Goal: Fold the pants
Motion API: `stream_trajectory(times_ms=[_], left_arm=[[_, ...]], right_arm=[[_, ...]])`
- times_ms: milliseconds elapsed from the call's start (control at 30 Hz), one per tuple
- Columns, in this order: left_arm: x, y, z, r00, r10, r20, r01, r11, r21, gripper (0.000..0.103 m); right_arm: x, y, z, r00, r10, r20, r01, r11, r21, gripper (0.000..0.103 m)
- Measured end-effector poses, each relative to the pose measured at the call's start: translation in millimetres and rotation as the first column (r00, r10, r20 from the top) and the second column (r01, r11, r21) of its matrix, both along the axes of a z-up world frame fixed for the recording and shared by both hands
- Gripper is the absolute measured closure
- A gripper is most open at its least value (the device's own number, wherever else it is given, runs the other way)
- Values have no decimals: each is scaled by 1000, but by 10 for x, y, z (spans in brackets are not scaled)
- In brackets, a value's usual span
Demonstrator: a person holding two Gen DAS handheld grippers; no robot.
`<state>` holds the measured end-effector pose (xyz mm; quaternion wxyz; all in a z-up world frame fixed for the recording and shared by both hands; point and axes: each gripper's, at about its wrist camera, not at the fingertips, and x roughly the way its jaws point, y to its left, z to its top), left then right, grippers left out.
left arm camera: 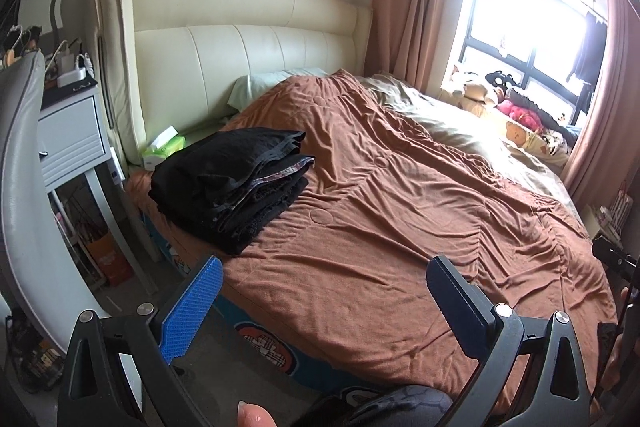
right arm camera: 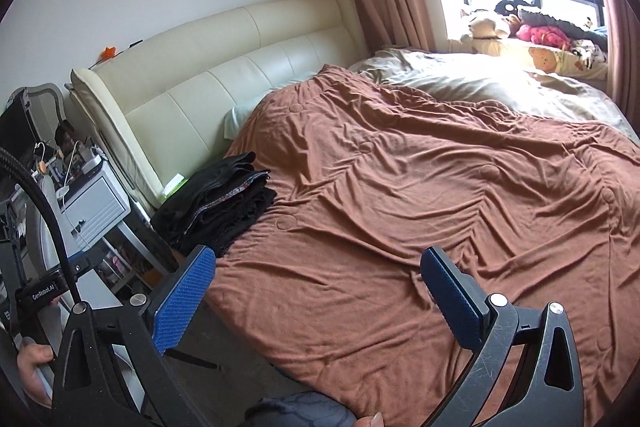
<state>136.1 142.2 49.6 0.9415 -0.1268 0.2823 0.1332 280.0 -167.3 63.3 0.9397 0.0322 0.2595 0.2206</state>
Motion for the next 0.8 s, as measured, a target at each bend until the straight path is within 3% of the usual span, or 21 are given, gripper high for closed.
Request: stream_trajectory(times_ms=[467,800], left_arm=[[-508,-505,-166,995,-102,-19,103,993,58,0],[-818,-793,-248,989,-150,15,149,986,78,0]], right_arm=[[-939,-254,-29,995,-82,56,86,994,-75,0],[-1475,-444,-210,988,-128,81,134,989,-69,0]])
